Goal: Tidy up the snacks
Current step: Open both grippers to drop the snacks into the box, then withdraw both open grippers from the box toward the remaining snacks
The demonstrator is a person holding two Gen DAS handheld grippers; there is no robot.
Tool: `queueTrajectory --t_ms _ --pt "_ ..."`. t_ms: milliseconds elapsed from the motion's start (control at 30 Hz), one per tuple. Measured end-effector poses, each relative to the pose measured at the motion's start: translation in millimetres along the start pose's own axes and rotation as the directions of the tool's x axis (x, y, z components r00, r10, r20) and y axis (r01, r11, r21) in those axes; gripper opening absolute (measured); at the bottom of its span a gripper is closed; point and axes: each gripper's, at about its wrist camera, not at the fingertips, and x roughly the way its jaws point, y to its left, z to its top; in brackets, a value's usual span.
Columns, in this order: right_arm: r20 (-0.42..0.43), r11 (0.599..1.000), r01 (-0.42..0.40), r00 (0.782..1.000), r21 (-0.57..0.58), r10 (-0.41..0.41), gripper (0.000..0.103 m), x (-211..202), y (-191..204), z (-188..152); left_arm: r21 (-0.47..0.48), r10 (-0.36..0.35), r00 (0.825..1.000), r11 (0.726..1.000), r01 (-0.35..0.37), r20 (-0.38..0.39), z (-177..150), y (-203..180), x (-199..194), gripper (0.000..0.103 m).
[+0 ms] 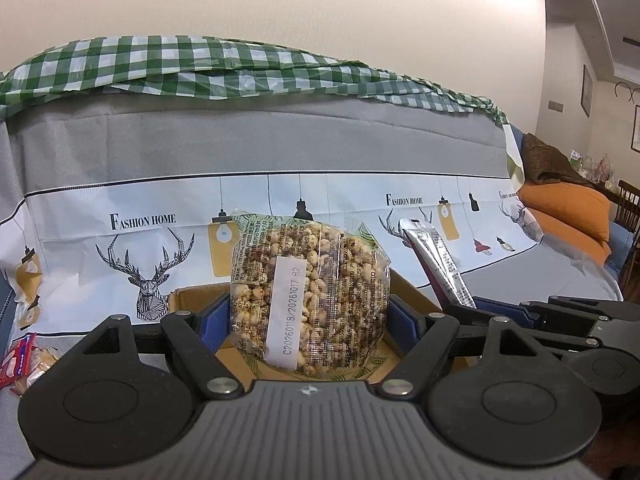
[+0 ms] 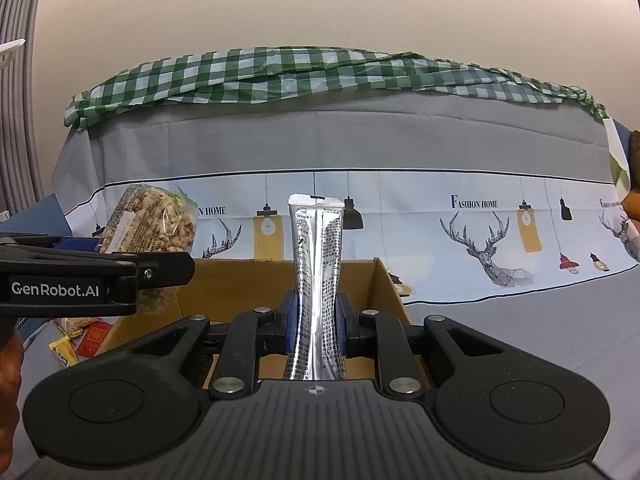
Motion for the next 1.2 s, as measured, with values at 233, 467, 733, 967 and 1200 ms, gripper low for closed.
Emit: queueTrajectory --t_ms 233,467,733,967,1200 --pt "-0.003 1.0 -0.003 1.0 -0.004 0.003 0.02 0 0 0 -0.004 0.001 1.0 1.0 -0.001 0.002 0 -1 0 0.083" --pt "-0.003 1.0 -0.004 1.0 -0.008 0.004 0.02 0 1 -1 -0.006 -0.001 1.0 1.0 0.001 0.004 0 0 0 0.083" --pt "-0.024 1.0 0.01 1.0 0.002 -0.01 0.039 3 1 -1 0.006 0.005 1.0 1.0 -0.005 0.0 0 -4 1 0.091" --pt "-0.018 1.0 0.024 1.0 0.0 -0.024 0.054 3 3 -4 -0.005 0.014 0.999 1.0 -0.014 0.053 0 -2 -5 0.092" --pt "-0.022 0.999 0.026 0.999 0.033 -0.025 0.055 6 4 -5 0.016 -0.024 0.994 1.0 0.022 0.109 -4 7 -18 0.08"
